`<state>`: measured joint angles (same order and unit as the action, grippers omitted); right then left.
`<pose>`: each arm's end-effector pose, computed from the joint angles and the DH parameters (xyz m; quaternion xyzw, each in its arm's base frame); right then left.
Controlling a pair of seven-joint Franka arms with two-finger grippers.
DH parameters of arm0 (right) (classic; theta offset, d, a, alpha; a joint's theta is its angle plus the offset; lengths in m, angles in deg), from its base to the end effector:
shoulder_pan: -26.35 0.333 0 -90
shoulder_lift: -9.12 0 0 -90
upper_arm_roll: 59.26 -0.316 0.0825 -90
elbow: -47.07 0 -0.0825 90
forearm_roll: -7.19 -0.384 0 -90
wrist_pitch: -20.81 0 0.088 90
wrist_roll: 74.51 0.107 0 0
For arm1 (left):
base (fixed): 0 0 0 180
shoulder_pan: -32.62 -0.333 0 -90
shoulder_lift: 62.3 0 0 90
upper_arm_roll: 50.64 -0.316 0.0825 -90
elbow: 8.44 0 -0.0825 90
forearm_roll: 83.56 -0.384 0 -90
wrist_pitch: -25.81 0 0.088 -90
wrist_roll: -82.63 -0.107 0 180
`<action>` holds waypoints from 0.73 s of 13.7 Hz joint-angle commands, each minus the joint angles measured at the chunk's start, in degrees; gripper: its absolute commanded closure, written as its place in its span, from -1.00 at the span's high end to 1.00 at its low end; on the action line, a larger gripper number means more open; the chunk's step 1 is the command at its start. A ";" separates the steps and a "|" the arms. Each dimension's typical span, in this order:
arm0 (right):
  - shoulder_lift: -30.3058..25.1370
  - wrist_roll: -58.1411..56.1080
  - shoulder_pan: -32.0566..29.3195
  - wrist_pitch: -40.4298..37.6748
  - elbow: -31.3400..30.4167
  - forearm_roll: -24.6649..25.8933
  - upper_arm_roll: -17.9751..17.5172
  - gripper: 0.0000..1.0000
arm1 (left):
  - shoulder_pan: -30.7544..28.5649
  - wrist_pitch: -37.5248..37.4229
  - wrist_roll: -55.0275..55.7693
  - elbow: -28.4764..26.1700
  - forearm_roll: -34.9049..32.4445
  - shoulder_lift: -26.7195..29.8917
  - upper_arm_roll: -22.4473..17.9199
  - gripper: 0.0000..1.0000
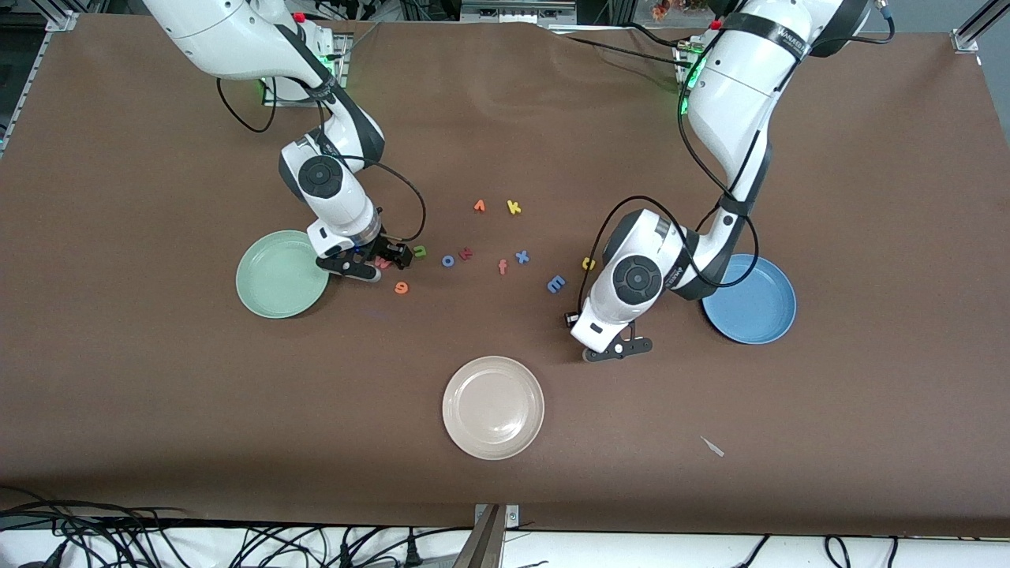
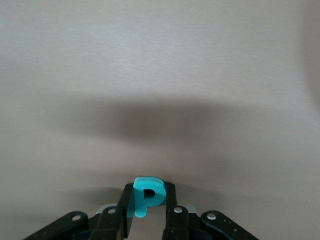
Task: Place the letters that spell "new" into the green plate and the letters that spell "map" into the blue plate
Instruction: 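Grasp teal P with the left gripper while the right gripper grasps pink M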
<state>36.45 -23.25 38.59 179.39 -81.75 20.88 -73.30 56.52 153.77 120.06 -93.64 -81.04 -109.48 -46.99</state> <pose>0.4804 0.2538 0.1632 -0.9919 0.1225 -0.0207 0.0275 0.6293 -0.3218 0.1769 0.9925 0.1093 -0.0538 0.0138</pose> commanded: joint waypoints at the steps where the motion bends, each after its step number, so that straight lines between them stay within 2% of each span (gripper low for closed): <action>1: 1.59 1.21 0.60 0.33 1.38 1.61 1.02 0.33 | -4.55 -11.28 -8.81 3.18 -0.77 3.13 0.13 -1.00; 5: -0.17 1.12 0.60 -0.55 1.29 2.13 1.11 0.00 | -11.06 -22.47 -25.44 2.15 -0.68 6.65 0.05 -1.00; 6: -0.43 1.12 0.60 -0.64 1.20 2.13 1.11 -0.07 | -12.81 -23.19 -28.69 0.49 -0.86 8.22 0.13 -1.00; 8: -0.96 1.03 0.60 -0.73 1.11 2.22 1.11 -0.24 | -15.80 -21.45 -34.41 -6.61 -1.12 13.31 0.13 -1.00; 10: -1.66 1.03 0.60 -2.04 1.11 2.22 1.11 -0.39 | -16.44 -14.45 -35.76 -17.13 -1.99 19.72 -0.04 -1.00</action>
<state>35.45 -23.24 38.63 178.83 -80.63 21.75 -72.94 40.73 133.09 86.61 -97.42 -81.15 -98.91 -47.53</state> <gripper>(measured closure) 0.604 0.714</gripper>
